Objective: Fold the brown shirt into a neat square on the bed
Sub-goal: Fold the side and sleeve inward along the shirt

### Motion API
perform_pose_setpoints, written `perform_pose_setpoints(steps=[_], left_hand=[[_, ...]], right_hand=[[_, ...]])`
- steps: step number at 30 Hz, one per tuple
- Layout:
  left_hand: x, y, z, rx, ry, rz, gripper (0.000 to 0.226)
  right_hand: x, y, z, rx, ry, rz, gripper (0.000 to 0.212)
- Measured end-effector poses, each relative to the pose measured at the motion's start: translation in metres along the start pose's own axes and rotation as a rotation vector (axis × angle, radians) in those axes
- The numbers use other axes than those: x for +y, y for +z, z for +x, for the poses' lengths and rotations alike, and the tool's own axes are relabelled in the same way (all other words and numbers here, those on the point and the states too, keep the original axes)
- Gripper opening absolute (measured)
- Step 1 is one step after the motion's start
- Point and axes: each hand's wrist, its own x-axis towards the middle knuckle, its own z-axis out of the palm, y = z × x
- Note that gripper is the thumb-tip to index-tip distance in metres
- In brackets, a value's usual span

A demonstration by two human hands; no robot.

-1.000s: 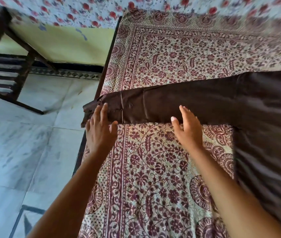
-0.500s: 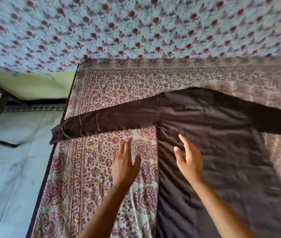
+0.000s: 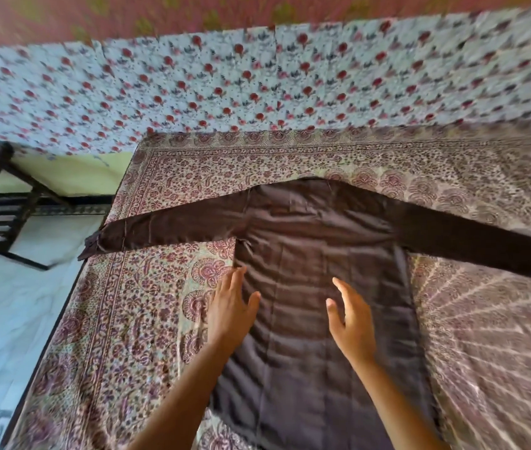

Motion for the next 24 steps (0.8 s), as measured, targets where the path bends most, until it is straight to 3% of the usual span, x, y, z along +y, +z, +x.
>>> perform_pose_setpoints(steps=[7, 13, 19, 24], left_hand=[[0.010, 0.043, 0.074, -0.066, 0.064, 0.100, 0.039], [0.004, 0.097, 0.196, 0.015, 0.141, 0.086, 0.029], [-0.007, 0.154, 0.306, 0.094, 0.148, 0.082, 0.027], [-0.004, 0.181, 0.380, 0.093, 0.041, 0.161, 0.031]], right_hand=[[0.067, 0.008, 0.064, -0.083, 0.007, -0.099, 0.049], [0.121, 0.041, 0.138, -0.064, -0.031, -0.179, 0.043], [0.181, 0.087, 0.221, -0.063, -0.034, -0.261, 0.039], [0.222, 0.105, 0.291, 0.002, -0.038, -0.383, 0.040]])
